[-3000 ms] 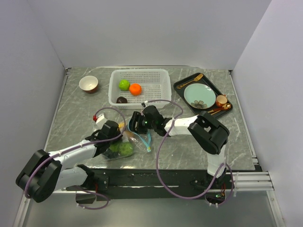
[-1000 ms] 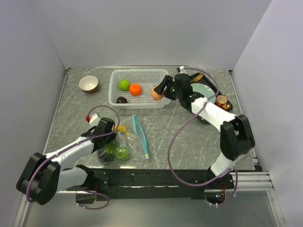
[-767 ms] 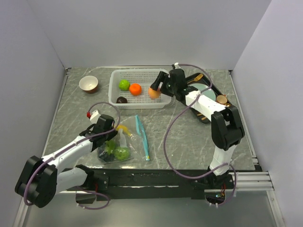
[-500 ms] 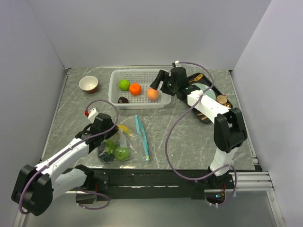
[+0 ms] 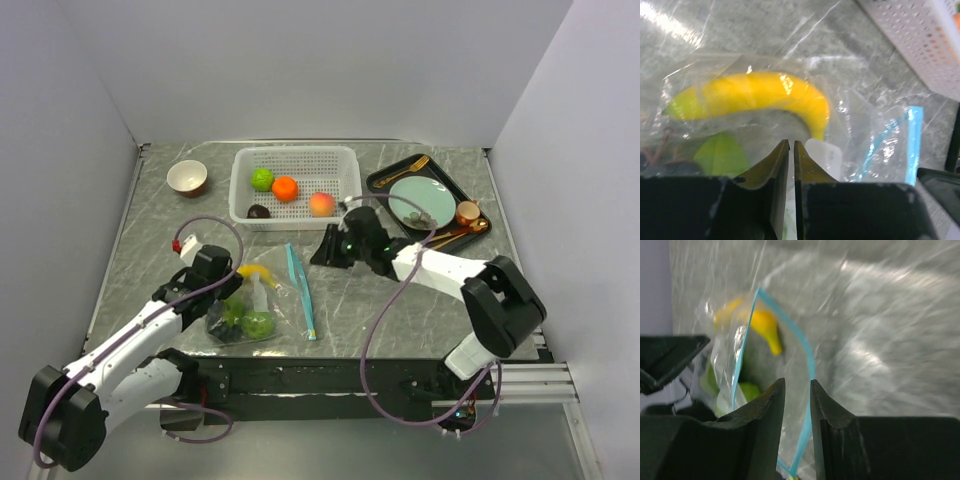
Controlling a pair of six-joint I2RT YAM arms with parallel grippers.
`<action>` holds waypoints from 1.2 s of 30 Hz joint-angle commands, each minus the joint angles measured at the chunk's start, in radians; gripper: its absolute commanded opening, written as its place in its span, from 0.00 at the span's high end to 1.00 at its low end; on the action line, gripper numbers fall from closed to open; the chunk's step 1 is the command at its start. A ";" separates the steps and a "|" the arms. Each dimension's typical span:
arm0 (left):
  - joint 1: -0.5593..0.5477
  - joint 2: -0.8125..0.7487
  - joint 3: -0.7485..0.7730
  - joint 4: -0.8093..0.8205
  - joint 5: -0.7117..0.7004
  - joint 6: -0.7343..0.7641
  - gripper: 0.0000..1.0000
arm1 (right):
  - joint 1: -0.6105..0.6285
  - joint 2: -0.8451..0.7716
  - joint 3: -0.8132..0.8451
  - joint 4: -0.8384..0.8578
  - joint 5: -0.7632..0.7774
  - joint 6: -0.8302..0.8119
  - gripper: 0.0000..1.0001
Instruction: Open the zip-top bag and remove the fake food
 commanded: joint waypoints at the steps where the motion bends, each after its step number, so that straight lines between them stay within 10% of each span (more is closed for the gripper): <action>1: 0.004 -0.040 0.008 -0.072 0.027 -0.017 0.85 | 0.056 0.071 0.006 0.172 -0.125 0.050 0.66; 36: -0.073 -0.170 0.140 -0.605 0.305 0.032 0.99 | 0.189 0.338 0.029 0.376 -0.353 0.156 0.62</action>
